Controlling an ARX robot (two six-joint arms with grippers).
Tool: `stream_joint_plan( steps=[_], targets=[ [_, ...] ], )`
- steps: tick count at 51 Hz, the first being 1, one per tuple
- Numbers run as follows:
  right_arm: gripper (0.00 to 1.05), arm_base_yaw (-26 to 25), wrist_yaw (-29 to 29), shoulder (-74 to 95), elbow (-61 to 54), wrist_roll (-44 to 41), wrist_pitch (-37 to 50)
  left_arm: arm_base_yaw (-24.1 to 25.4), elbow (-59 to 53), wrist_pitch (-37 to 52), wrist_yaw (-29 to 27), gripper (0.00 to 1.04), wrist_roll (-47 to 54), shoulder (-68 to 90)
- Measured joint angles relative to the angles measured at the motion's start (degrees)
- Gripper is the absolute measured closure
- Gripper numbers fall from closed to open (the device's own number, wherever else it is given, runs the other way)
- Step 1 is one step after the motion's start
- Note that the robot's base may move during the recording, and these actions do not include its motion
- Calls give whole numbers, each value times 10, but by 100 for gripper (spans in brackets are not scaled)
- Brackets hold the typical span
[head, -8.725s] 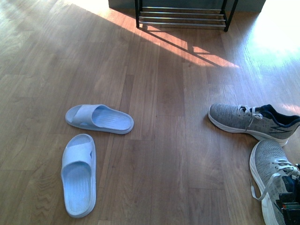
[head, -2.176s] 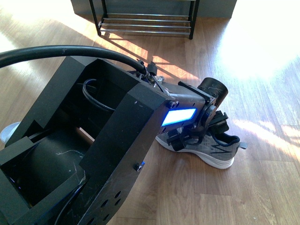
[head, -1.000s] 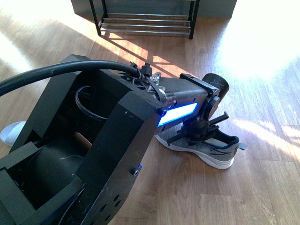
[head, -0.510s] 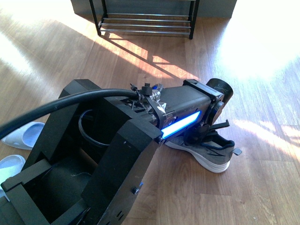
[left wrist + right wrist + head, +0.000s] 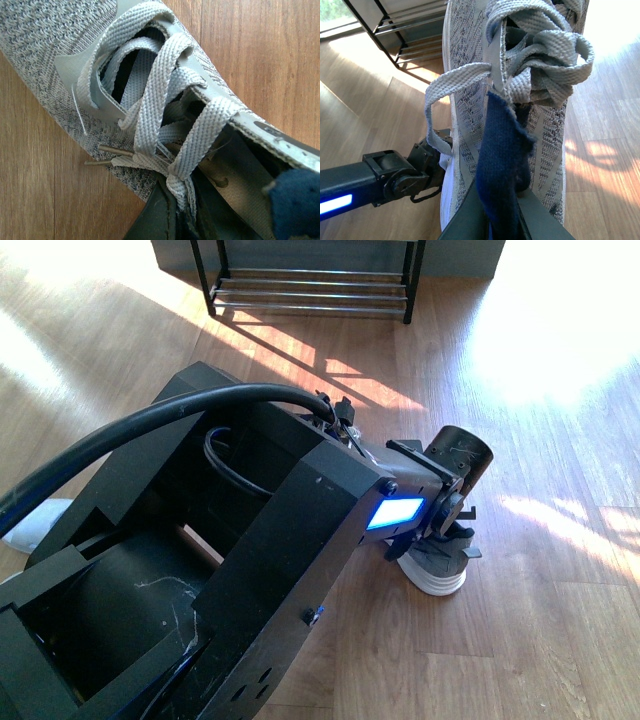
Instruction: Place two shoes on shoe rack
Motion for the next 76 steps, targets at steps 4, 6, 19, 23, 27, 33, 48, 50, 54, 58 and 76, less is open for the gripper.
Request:
stream_joint_plan(
  steps=[4, 6, 19, 23, 27, 33, 48, 50, 54, 58, 76],
  targets=[
    [103, 0, 0, 0, 0, 0, 0, 0, -12, 18, -9, 103, 2, -3],
    [103, 0, 0, 0, 0, 0, 0, 0, -20, 31, -14, 103, 2, -5],
    [103, 0, 0, 0, 0, 0, 0, 0, -75, 134, -61, 103, 16, -14],
    [103, 0, 0, 0, 0, 0, 0, -1, -83, 155, -80, 103, 14, -15],
    [103, 0, 0, 0, 0, 0, 0, -1, -84, 156, -91, 103, -8, -15],
    [103, 0, 0, 0, 0, 0, 0, 0, -47, 87, -103, 103, -74, -8],
    [103, 0, 0, 0, 0, 0, 0, -3, -20, 51, -154, 103, -80, -4],
    [103, 0, 0, 0, 0, 0, 0, -2, -23, 57, -154, 103, -80, -4],
    [103, 0, 0, 0, 0, 0, 0, -1, -27, 62, -151, 103, -80, -4],
    [103, 0, 0, 0, 0, 0, 0, -1, -30, 65, -149, 103, -80, -4],
    [103, 0, 0, 0, 0, 0, 0, 3, -68, 129, -139, 103, -78, -12]
  ],
)
